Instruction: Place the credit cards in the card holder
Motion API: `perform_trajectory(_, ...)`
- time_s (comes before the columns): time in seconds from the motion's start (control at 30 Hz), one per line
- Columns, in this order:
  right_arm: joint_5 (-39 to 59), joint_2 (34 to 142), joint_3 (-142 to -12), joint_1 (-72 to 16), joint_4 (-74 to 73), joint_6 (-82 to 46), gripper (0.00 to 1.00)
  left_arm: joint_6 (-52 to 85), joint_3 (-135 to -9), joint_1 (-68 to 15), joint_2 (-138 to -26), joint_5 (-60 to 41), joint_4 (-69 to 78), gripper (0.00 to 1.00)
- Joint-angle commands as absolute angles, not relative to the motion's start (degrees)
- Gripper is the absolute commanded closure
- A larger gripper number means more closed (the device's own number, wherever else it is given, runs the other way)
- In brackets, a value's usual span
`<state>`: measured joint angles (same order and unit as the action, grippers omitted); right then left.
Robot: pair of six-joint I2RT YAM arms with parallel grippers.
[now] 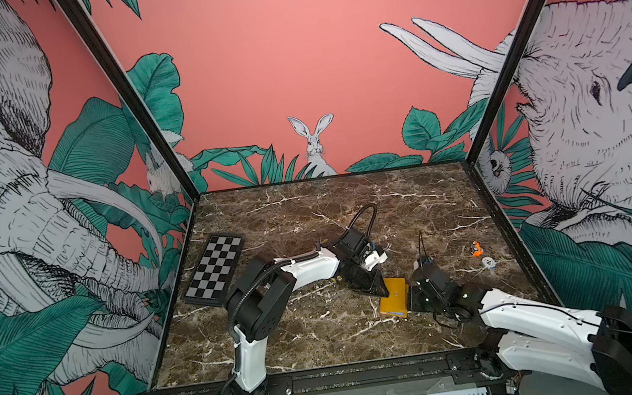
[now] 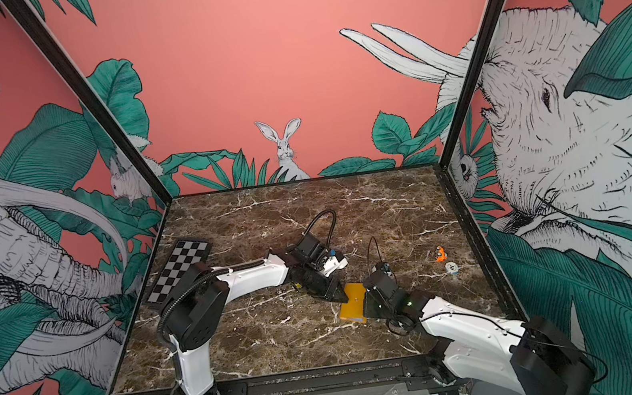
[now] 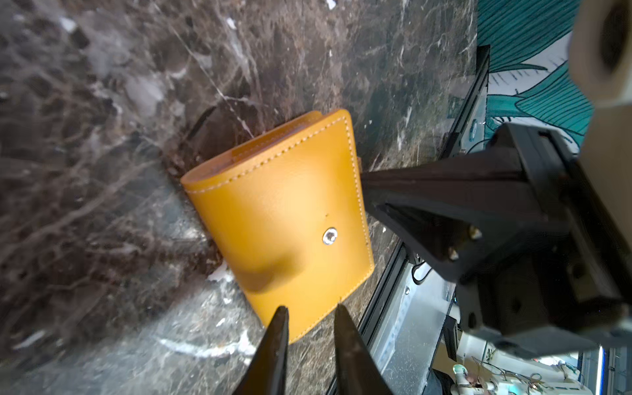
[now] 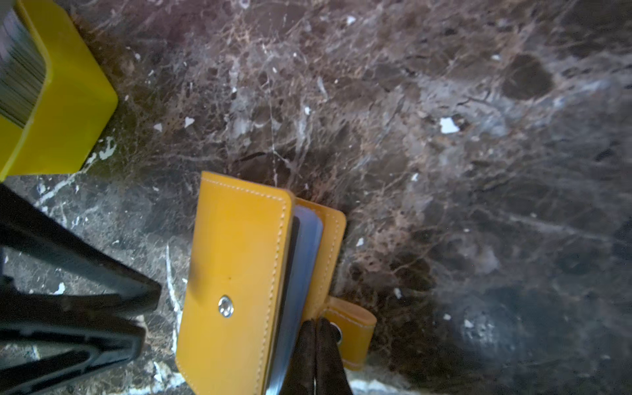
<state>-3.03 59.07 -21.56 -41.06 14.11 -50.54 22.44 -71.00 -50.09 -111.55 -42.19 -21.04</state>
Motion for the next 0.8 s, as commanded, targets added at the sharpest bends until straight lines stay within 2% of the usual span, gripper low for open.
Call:
perform_trajectory(0.0, -2.6, 60.8, -22.0, -39.4, 15.6, -48.6, 1.0, 24.9, -70.3, -50.2, -110.7, -42.8, -19.0, 0.75)
perform_trajectory(0.33, -0.5, 63.0, -25.5, -36.9, 14.6, -44.0, 1.0, 28.2, -70.2, -51.2, -111.8, -41.4, -16.2, 0.76)
perform_trajectory(0.77, 4.1, 65.2, -28.8, -33.7, 17.4, -36.3, 1.0, 25.6, -74.9, -52.0, -113.1, -34.9, -20.0, 0.79)
